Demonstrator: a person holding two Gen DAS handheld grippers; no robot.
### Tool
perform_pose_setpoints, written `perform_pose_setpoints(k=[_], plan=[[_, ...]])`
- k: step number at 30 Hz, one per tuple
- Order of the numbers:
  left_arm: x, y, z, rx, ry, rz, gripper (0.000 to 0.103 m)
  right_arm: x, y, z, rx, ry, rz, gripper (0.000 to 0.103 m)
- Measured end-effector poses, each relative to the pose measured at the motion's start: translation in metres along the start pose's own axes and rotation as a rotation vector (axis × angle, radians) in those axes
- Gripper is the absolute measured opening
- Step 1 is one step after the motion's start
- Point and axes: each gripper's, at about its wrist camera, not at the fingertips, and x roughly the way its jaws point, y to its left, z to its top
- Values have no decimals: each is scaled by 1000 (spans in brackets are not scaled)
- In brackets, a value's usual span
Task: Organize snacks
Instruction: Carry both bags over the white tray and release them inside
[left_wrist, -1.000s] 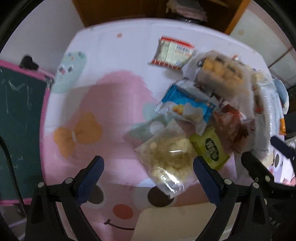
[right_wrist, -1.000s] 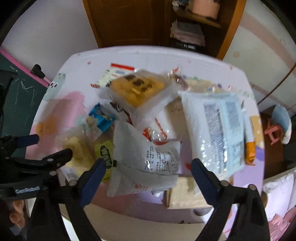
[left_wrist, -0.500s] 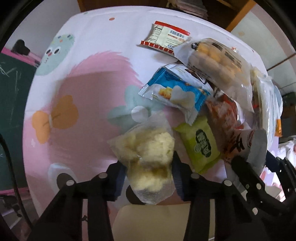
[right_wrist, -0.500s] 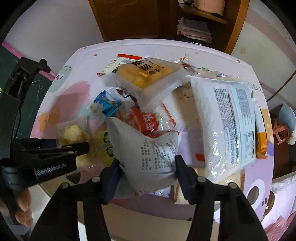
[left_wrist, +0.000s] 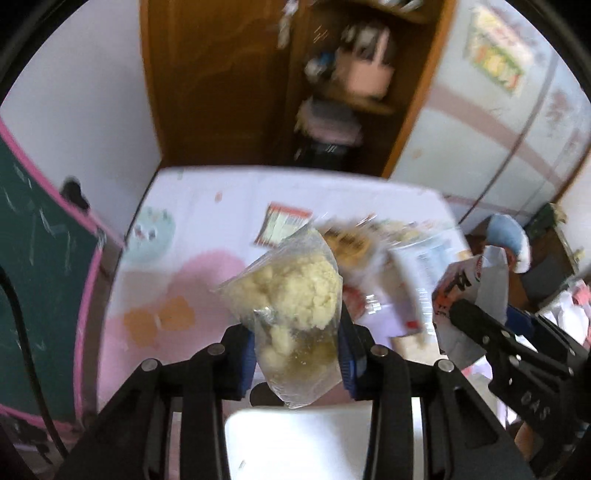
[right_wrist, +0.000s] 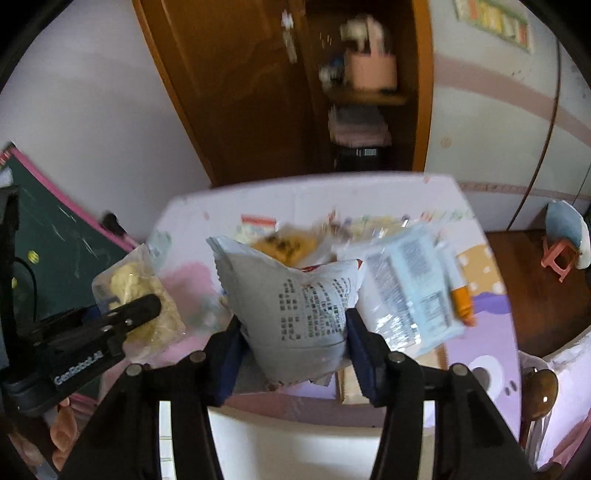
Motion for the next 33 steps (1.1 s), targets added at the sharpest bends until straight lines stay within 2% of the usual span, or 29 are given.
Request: perform_pose_setpoints(k=[4,7,12,15,20,25,31,33], plan=[[-59,-23,-16,102,-66,-30,35,-64,5,-12,-25,-73,30,52],[-93,-26,-36,139,-87,-57,35,-104,9,-29,-47,-102,54,52],[-144,-27,-63,124,-113,-119,35,-162,11,-53,-64,-149,111,53],[-154,-28,-70,120,-127,-141,35,-192,14,-55,-65,-184,131,53],[-161,-34,-88,145,-131,-97,36,-231,28,-55,-106,-209,127,54],[-130,-36,-117,155,-38,-72,36,-221,33,-76,-140,-148,80,55],[-91,-36,-149,148,74,-55,36,-166,26,-109,-140,-47,-56,55],[-83,-35,-154,149,92,-48,36,-151,19,-118,-120,-8,-69,55]])
